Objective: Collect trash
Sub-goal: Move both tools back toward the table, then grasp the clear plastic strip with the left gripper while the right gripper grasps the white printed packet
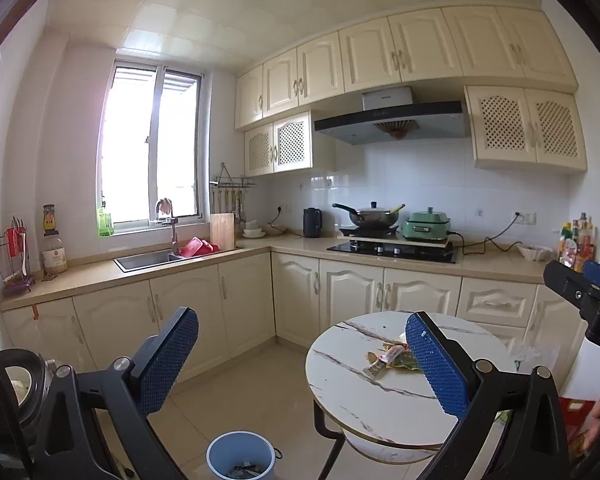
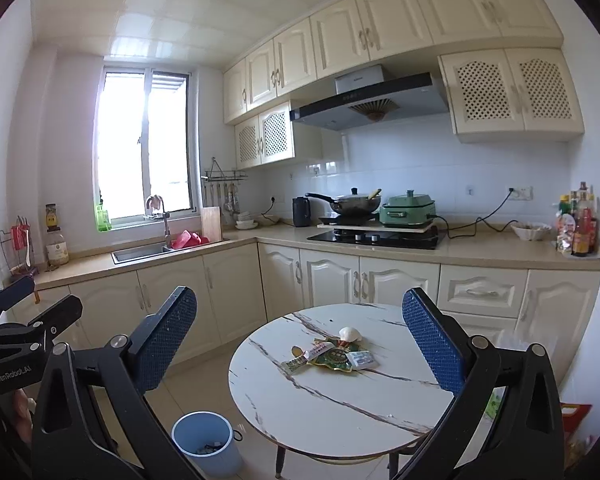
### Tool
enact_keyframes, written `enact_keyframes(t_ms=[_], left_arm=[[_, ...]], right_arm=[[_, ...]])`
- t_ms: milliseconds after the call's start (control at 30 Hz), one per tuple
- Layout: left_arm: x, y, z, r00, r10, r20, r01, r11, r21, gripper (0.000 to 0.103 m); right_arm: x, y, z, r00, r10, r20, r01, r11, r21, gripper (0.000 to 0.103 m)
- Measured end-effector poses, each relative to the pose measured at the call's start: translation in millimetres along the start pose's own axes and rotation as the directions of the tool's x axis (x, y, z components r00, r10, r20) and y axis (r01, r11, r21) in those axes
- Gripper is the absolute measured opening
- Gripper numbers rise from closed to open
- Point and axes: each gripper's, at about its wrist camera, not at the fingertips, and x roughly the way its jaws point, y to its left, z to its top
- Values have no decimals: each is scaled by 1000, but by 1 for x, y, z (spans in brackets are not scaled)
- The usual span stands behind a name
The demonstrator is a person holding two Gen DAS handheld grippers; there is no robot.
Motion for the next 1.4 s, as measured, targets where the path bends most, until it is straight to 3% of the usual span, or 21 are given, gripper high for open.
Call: enact_keyframes(t_ms=[433, 633, 833, 1100, 1400], left_arm=[[41, 14, 3, 998, 9, -64, -10, 1000, -7, 102], [85, 12, 5, 991, -10, -137, 9, 1000, -11, 102], [148, -9, 6, 968, -65, -241, 64, 998, -12, 102], [264, -42, 7, 906, -155, -394, 169, 986, 1, 102], [413, -76, -10, 807, -227, -545, 304, 951, 54, 102]], right_arm=[[20, -16, -13, 999, -22, -48, 23, 1000, 18, 103], [44, -42, -29, 992, -70, -104, 75, 996, 49, 103], [87, -71, -59, 972, -104, -210, 120, 991, 66, 103], [166, -110, -106, 919, -117, -377, 152, 986, 65, 103], [264, -140, -151, 839, -85, -537, 129, 991, 45, 103]])
